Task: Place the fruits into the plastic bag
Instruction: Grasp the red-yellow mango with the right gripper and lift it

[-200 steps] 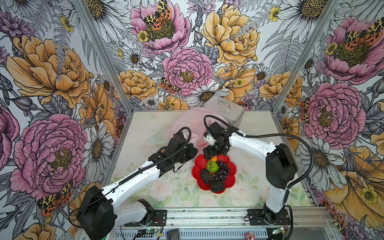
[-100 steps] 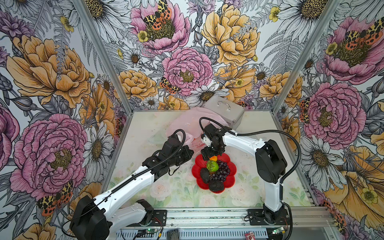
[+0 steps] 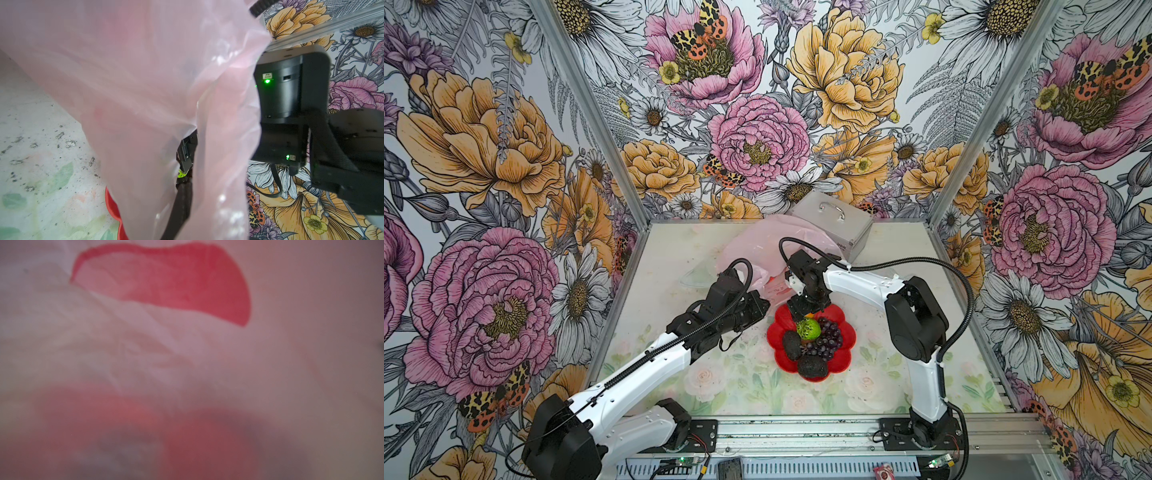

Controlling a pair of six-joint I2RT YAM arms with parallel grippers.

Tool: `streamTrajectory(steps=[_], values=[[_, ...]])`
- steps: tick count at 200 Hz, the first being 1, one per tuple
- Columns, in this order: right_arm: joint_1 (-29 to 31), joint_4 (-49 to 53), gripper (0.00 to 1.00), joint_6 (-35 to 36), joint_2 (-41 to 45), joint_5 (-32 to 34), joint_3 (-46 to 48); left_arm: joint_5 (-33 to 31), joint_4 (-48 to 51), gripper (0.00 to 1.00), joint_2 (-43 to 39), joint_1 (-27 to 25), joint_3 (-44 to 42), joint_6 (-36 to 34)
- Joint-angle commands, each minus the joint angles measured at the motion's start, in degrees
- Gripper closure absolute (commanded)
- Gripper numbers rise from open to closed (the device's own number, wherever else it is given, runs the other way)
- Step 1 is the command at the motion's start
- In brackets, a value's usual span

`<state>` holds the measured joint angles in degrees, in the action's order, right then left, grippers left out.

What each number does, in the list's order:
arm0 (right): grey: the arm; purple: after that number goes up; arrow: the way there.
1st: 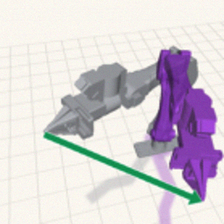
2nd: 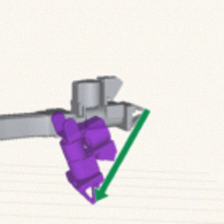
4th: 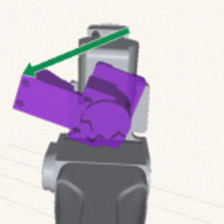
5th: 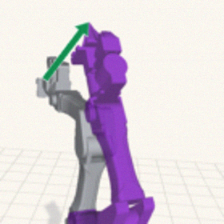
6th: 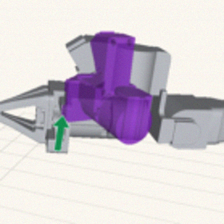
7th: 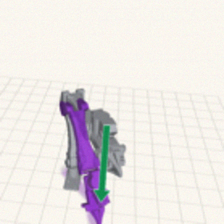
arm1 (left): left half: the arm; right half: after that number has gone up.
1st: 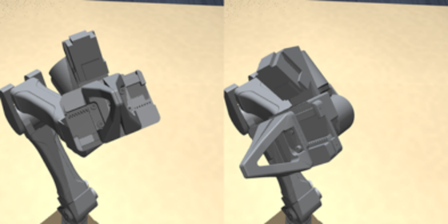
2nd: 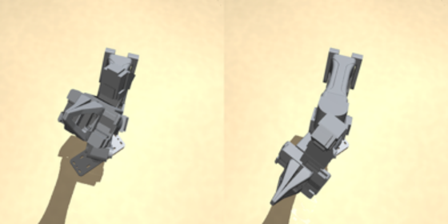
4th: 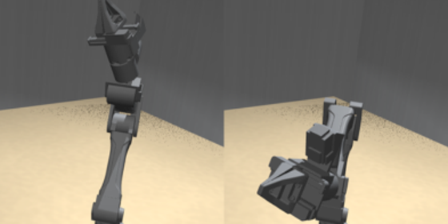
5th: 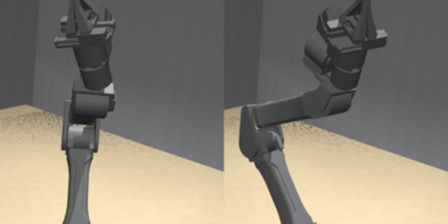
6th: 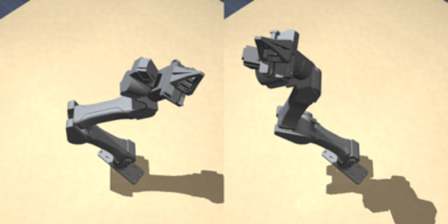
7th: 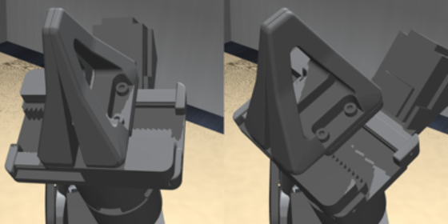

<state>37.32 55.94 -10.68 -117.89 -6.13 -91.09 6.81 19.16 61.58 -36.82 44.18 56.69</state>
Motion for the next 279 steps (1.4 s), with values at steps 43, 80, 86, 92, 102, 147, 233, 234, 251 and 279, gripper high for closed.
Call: streamTrajectory(steps=[43, 80, 86, 92, 102, 147, 233, 234, 251, 279], values=[[-0.01, -3.4, 0.5, -0.4, 0.55, 4.57, -1.0, -0.78, 0.27, 1.0, 0.04, 0.46, -0.07, 0.0], [-0.14, -5.61, 0.58, -0.4, 3.06, 5.3, 0.5, -0.52, -0.31, 1.0, 1.02, 0.52, 0.11, 0.0], [-0.14, -5.98, 0.59, -0.48, 3.54, 5.39, 0.79, -0.38, -0.39, 1.0, 1.25, 0.49, 0.24, -0.02], [-0.1, -6.42, 0.6, -0.52, 4.03, 5.46, 1.2, -0.42, -0.44, 1.0, 1.37, 0.52, 0.33, 0.0], [-0.14, -7.21, 0.61, -0.79, 4.91, 5.58, 1.96, -0.19, -0.52, 1.0, 1.75, 0.5, 0.46, -0.08], [-0.32, -11.37, 0.64, -2.94, 9.57, 5.77, 6.43, 0.49, -0.96, 1.0, 2.82, 0.55, 1.08, -0.48], [-0.58, -17.11, 0.65, -6.03, 17.62, 7.84, 13.6, 0.78, -1.67, 1.0, 3.88, -0.07, 1.34, -0.37], [-0.58, -17.17, 0.65, -6.13, 17.74, 7.83, 13.64, 0.77, -1.67, 1.0, 3.85, -0.08, 1.34, -0.4], [-0.76, -17.58, 0.65, -6.42, 18.53, 7.8, 13.98, 0.26, -1.67, 1.0, 3.73, -0.46, 1.06, -0.09], [-1.02, -17.97, 0.65, -6.9, 19.57, 7.77, 14.23, -0.21, -1.69, 1.0, 3.34, -0.89, 0.67, 0.25]])
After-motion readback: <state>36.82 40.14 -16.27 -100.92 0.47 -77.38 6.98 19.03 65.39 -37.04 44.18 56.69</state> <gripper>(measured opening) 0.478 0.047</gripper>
